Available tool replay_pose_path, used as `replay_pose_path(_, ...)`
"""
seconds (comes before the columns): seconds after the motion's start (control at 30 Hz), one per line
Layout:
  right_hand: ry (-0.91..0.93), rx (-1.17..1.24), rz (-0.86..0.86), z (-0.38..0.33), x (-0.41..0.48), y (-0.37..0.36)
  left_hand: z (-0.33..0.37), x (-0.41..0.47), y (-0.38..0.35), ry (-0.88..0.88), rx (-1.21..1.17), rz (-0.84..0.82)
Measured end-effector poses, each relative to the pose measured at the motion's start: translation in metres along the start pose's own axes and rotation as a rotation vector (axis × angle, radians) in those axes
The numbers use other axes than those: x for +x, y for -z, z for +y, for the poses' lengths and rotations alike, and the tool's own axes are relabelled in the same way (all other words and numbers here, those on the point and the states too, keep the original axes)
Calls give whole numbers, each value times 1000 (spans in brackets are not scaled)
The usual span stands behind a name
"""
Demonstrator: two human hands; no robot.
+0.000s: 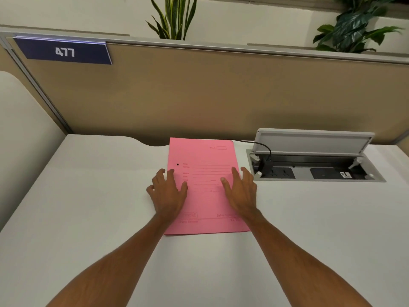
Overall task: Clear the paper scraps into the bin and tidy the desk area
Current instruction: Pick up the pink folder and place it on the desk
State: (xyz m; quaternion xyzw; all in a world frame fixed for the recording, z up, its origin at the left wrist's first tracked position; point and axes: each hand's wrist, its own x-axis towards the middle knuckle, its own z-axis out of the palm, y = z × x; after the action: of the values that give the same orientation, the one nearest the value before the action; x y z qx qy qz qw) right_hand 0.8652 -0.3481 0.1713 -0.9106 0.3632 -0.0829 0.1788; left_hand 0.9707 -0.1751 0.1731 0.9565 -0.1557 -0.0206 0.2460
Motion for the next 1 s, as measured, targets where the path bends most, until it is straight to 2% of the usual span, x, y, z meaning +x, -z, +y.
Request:
replay_pose_path(0.1, 63, -39, -28, 6, -18, 1, 5, -15, -5, -108, -3, 2)
replay_pose_path(0.37, 91, -166, -30, 38, -67, 6, 32, -57, -26, -363, 53, -53)
replay_pose_path(1.0, -202, -206, 70, 143, -209, 63, 113, -199, -47, -574, 4, -176)
